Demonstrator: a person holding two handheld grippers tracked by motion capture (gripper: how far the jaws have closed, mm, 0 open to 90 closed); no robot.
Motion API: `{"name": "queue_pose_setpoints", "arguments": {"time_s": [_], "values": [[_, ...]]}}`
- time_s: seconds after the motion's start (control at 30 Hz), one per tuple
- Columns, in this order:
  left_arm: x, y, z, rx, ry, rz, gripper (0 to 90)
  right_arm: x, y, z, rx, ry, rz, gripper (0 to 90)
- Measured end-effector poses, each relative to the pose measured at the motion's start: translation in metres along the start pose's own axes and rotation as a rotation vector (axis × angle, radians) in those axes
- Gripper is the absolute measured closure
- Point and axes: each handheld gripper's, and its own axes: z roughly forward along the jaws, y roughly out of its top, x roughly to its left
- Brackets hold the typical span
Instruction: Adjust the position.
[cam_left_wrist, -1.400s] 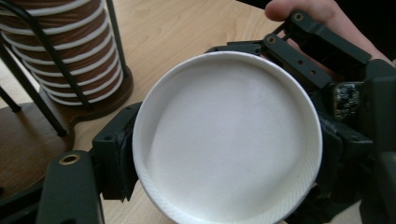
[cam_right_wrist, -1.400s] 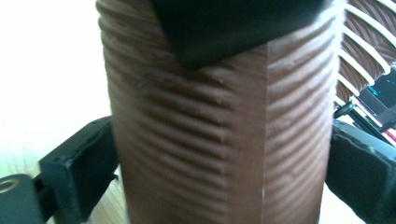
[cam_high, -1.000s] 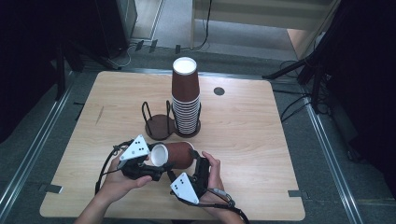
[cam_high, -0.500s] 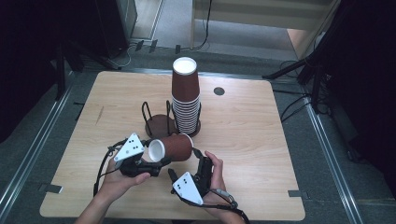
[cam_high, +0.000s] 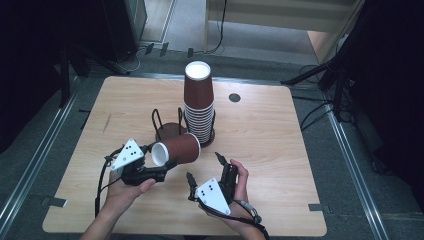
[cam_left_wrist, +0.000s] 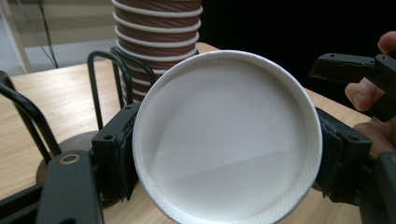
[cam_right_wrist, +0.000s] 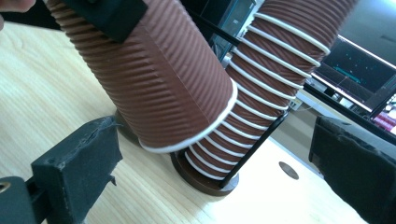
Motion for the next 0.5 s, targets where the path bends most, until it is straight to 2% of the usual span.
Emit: {"name": "queue_pose_setpoints", "arguments": {"time_s": [0.1,0.17,0.23,0.3,0.33,0.5], "values": [[0.001,0.0,-0.002,-0.032,0.024,0.006,23.1,-0.004,0.0,0.0,0.001,-0.001,0.026,2.1],[0.003,0.0,-0.003,-0.063,0.017,0.003,23.2,-0.005,0.0,0.0,0.006,-0.012,0.032,3.7],[0.004,-0.001,-0.003,-0.084,0.007,-0.006,23.2,-0.007,-0.001,0.001,0.025,-0.071,0.029,5.2],[0.003,-0.002,-0.002,-0.089,0.01,0.004,23.3,-0.011,-0.002,0.002,0.038,-0.102,0.075,5.2],[0.003,-0.003,-0.002,-0.092,0.01,0.006,23.3,-0.014,-0.002,0.003,0.042,-0.118,0.116,5.2],[0.0,-0.005,0.002,-0.111,0.026,0.032,23.3,-0.021,-0.003,0.001,0.06,-0.114,0.219,6.5]]}}
